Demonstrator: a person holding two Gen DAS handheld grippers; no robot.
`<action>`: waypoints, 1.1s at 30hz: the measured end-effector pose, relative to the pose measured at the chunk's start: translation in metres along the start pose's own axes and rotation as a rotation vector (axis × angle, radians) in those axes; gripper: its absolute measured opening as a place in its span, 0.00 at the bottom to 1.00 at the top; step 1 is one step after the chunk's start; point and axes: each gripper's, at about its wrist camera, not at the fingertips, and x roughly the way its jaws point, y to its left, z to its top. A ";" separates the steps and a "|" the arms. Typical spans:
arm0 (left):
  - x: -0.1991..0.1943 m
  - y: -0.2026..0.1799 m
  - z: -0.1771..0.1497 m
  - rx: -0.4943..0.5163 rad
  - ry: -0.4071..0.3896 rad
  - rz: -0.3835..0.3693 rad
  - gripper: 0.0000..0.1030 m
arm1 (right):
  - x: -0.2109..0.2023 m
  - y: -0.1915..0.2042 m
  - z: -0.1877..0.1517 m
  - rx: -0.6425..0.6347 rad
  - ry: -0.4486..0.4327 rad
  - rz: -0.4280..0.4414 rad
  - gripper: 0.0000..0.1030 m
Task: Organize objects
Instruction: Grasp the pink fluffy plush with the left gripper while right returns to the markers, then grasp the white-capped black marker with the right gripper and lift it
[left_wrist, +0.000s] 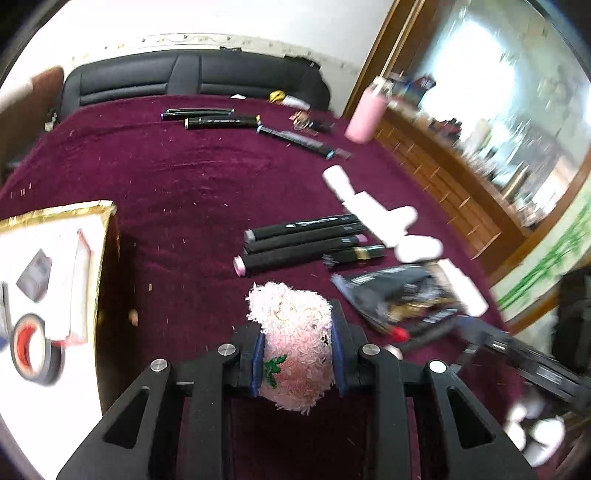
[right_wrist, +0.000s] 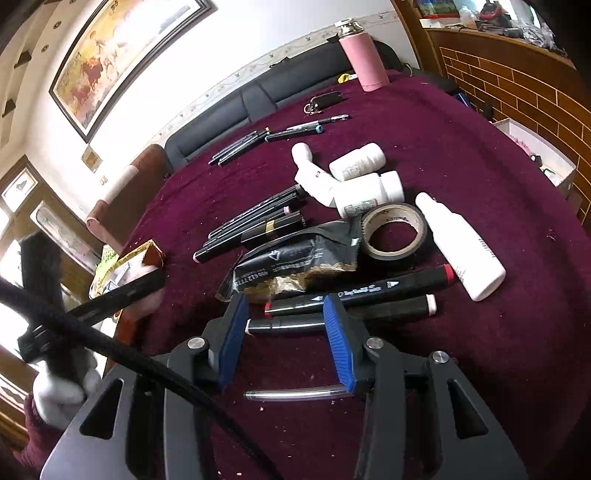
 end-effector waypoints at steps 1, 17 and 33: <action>-0.010 0.001 -0.006 -0.013 -0.010 -0.026 0.24 | 0.001 0.001 0.001 0.002 0.005 0.011 0.40; -0.079 0.035 -0.056 -0.072 -0.103 -0.111 0.25 | 0.034 0.040 -0.015 -0.565 0.248 -0.335 0.40; -0.076 0.042 -0.073 -0.103 -0.096 -0.115 0.25 | 0.058 0.037 0.010 -0.538 0.479 -0.290 0.46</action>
